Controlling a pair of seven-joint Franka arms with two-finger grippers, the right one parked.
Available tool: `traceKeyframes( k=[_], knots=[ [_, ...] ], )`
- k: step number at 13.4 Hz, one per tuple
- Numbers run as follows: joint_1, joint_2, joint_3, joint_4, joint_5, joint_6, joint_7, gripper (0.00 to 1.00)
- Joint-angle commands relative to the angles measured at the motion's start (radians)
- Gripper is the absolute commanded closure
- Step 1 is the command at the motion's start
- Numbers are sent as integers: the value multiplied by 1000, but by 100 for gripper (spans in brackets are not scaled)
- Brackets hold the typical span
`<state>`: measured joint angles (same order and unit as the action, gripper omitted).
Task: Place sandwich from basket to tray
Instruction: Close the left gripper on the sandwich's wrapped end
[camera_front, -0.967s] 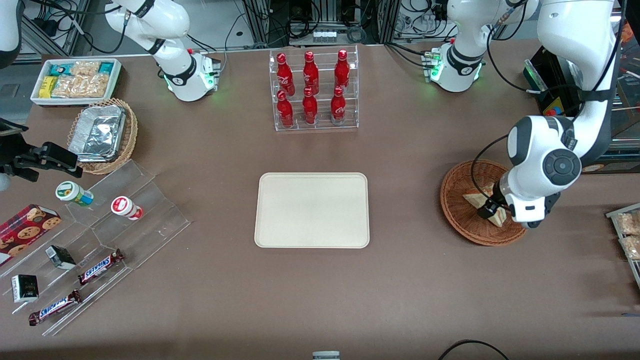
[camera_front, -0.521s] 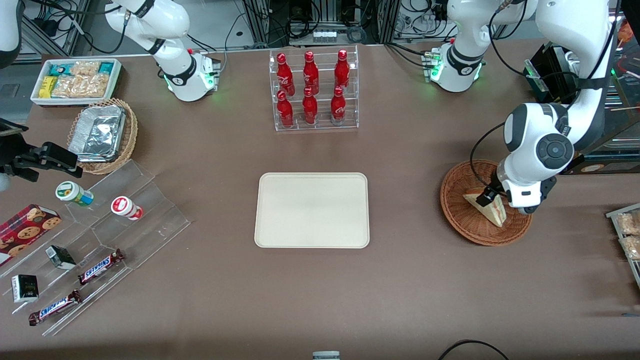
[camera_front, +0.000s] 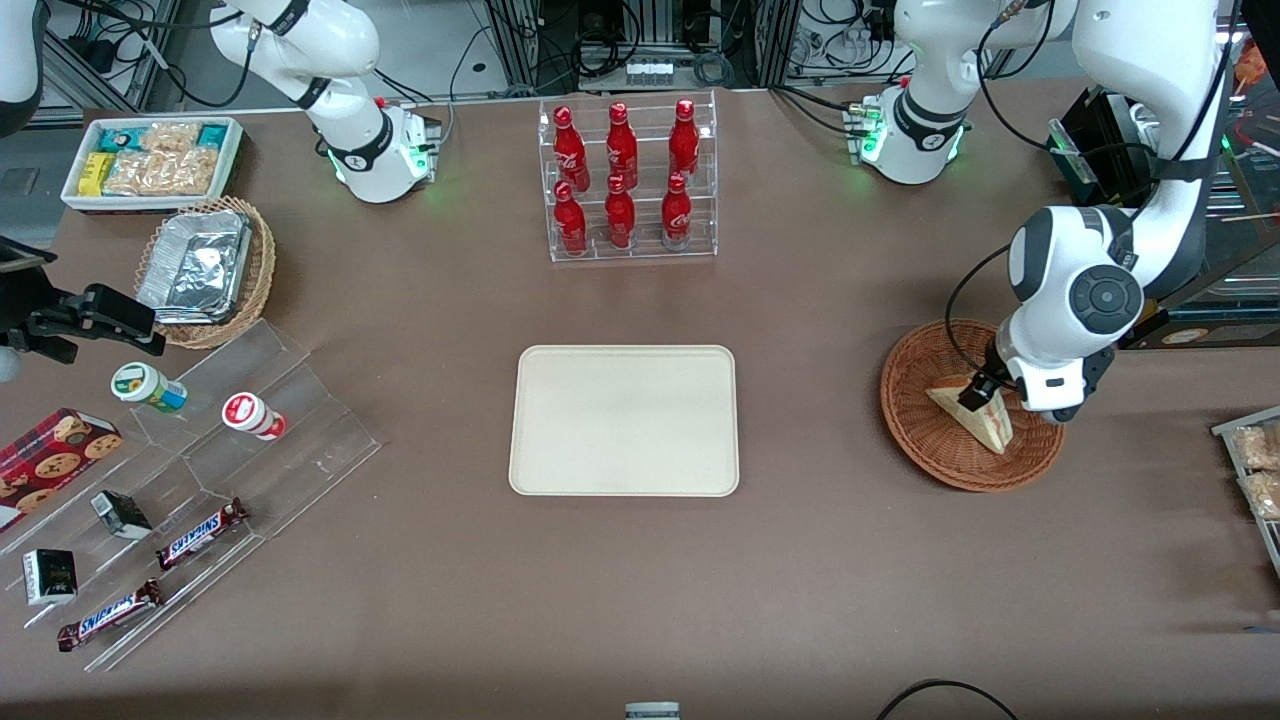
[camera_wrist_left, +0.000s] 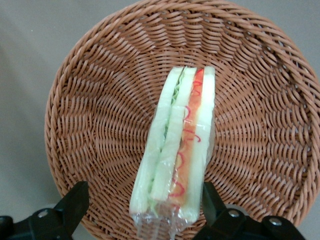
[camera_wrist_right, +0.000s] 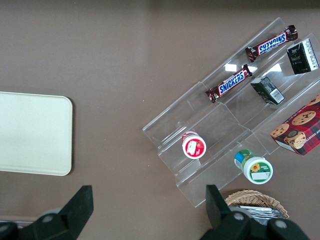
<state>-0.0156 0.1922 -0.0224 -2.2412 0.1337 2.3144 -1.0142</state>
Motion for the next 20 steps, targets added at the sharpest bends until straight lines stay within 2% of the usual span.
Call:
traceKeyframes(
  k=[1, 4, 5, 6, 9, 10, 11, 14, 15, 18, 20],
  knots=[
    [13, -2, -5, -15, 21, 43, -50, 0],
    [6, 18, -7, -15, 21, 76, -93, 1],
    [6, 19, -7, -15, 21, 76, -95, 4],
    [8, 19, -7, -14, 21, 76, -96, 15],
    [2, 27, -7, -9, 21, 77, -96, 69],
    [0, 27, -7, -8, 21, 76, -96, 81],
    [0, 27, -7, -3, 21, 74, -98, 88],
    [-9, 18, -10, 34, 20, 48, -92, 91],
    [-12, 10, -17, 84, 20, -10, -84, 91],
    [-96, 15, -19, 332, 18, -356, -41, 91],
    [-157, 10, -19, 464, 18, -527, -15, 91]
  ],
)
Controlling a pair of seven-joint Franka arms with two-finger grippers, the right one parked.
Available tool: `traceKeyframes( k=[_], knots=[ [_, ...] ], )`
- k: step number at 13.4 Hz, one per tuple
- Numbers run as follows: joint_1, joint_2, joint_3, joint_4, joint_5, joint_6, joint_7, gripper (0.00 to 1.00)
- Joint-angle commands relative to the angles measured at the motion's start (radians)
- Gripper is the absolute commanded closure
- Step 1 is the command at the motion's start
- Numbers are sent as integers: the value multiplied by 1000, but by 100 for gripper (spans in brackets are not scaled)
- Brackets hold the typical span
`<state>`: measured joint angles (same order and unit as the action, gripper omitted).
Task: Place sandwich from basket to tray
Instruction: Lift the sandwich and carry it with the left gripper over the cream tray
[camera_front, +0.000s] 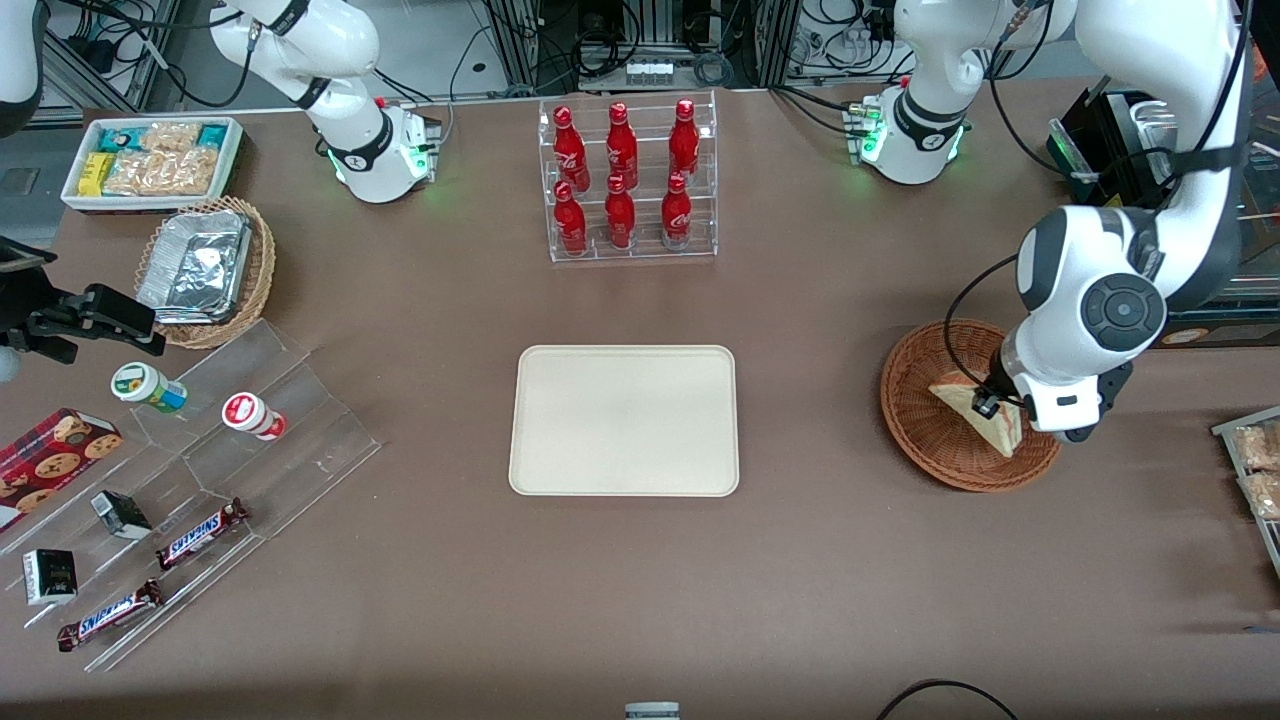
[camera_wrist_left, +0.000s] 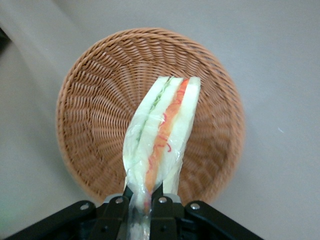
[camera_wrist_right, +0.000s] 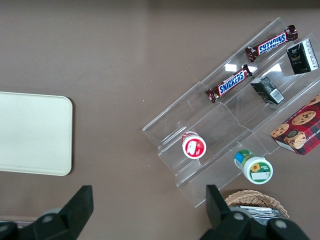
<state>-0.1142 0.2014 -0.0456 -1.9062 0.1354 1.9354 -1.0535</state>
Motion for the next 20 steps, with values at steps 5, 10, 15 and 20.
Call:
traceKeyframes(
  k=[5, 10, 15, 20],
  knots=[
    [-211, 1, 3, 358, 1, -305, 61, 91],
    [-373, 38, 3, 378, -31, -288, 179, 91],
    [-462, 171, 3, 377, -30, -162, 239, 90],
    [-541, 331, 4, 409, -23, -27, 222, 90]
  ],
)
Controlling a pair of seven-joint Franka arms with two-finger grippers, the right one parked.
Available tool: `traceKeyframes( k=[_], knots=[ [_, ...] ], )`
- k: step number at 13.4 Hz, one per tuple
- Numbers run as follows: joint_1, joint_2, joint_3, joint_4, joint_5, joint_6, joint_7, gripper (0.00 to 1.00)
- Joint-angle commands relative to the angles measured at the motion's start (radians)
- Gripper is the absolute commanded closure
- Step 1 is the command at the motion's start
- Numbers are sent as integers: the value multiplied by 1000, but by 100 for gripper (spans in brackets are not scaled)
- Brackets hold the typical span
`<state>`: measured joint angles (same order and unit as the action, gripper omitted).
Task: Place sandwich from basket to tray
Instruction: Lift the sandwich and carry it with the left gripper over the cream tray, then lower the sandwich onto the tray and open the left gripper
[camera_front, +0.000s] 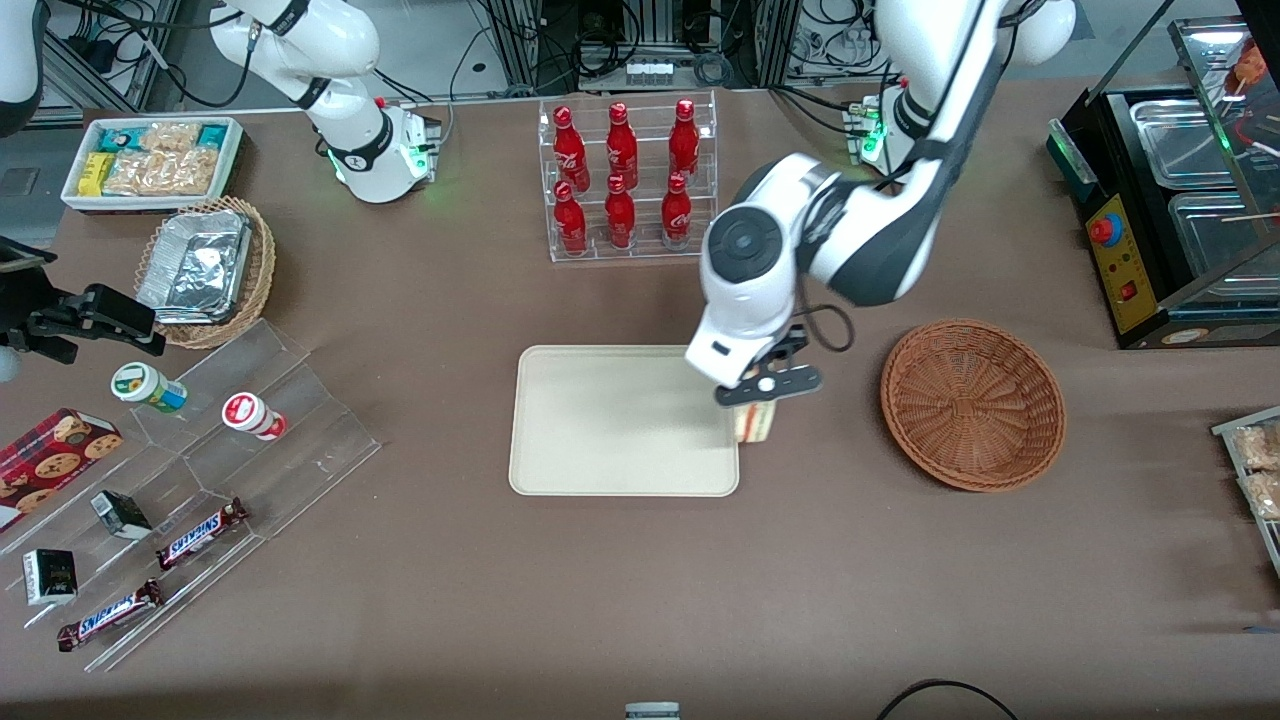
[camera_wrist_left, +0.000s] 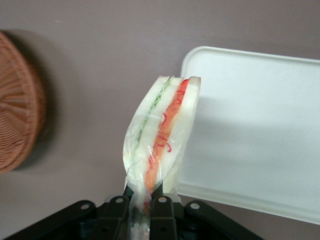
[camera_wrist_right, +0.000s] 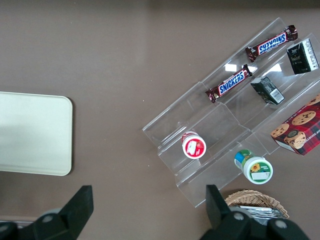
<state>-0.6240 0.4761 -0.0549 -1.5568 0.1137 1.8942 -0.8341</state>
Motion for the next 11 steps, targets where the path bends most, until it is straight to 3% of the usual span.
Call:
traceKeyframes(
  k=[1, 6, 9, 11],
  knots=[
    [-34, 77, 15, 73, -2, 25, 3, 90],
    [-40, 168, 17, 147, 1, 74, -65, 90],
    [-63, 232, 17, 159, 63, 123, -137, 90],
    [-74, 249, 17, 166, 66, 122, -145, 90]
  ],
)
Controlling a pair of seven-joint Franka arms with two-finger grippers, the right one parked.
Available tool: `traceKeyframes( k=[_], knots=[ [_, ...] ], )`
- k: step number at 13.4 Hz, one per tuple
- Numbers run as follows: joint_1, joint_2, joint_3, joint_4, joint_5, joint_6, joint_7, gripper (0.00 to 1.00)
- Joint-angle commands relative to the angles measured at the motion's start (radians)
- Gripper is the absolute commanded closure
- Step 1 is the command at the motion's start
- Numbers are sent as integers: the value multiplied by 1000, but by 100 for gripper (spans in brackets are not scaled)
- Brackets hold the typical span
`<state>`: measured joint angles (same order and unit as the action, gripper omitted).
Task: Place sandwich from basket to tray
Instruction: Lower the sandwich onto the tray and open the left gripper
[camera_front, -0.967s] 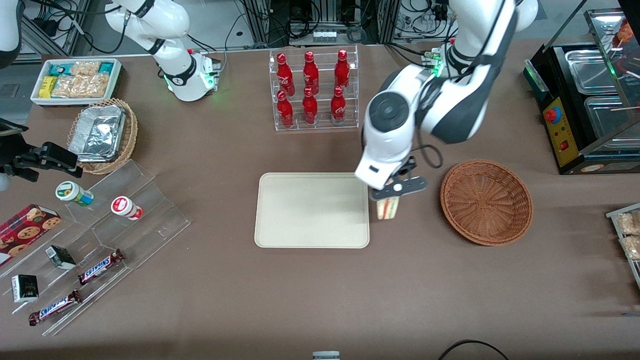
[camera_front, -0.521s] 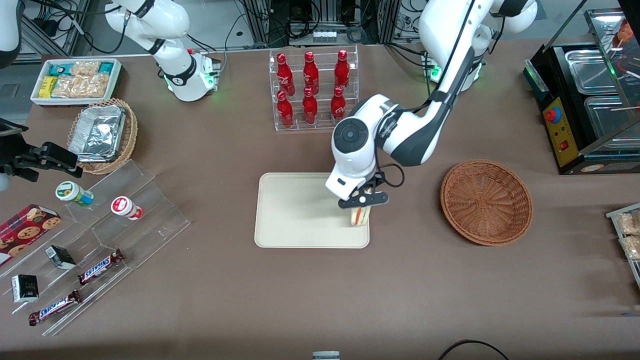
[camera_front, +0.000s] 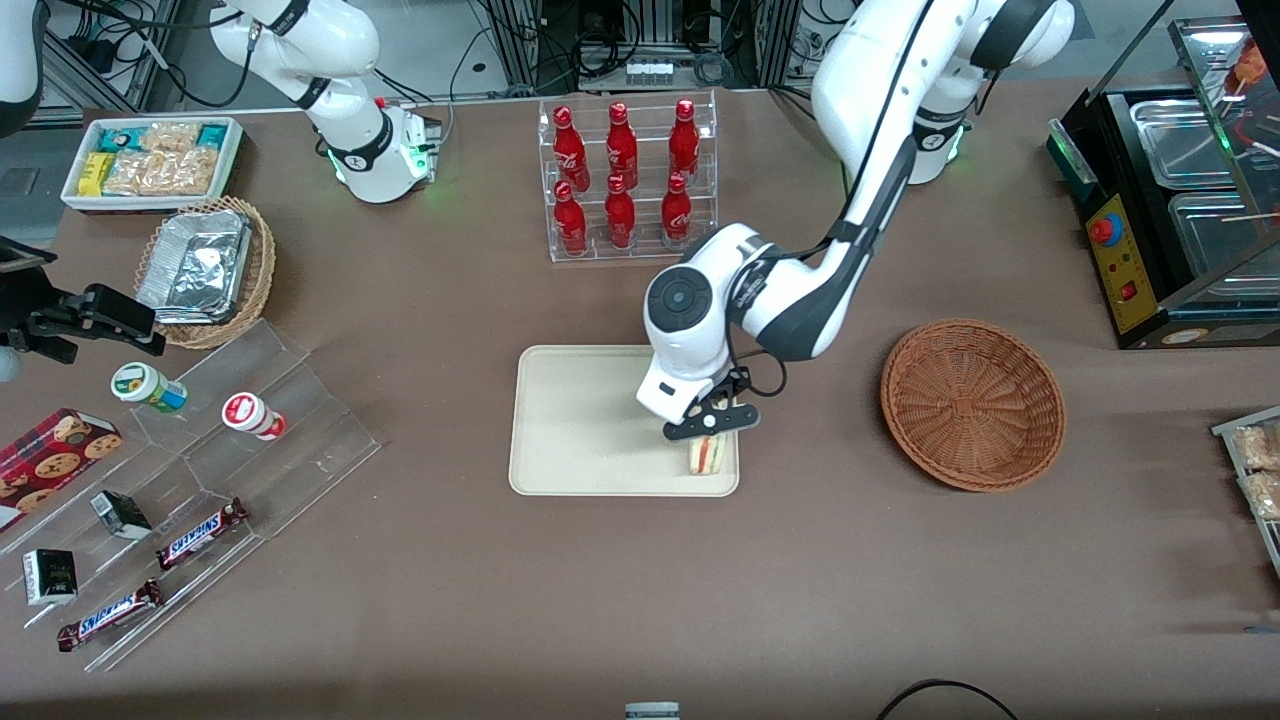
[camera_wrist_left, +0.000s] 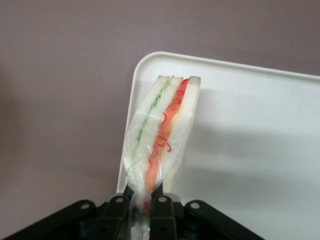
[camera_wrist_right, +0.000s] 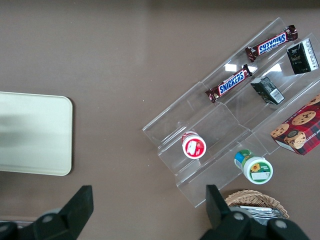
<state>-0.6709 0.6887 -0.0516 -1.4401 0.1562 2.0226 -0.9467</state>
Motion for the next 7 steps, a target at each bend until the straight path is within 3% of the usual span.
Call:
traceKeyframes(
  k=[1, 4, 5, 6, 7],
  knots=[
    [-38, 47, 16, 50, 25, -5, -41, 90],
    [-47, 64, 18, 50, 35, -5, -47, 88],
    [-50, 64, 18, 50, 46, -5, -47, 76],
    [-50, 68, 18, 52, 46, -5, -47, 51],
    [-50, 75, 16, 52, 48, -5, -46, 14]
  ],
)
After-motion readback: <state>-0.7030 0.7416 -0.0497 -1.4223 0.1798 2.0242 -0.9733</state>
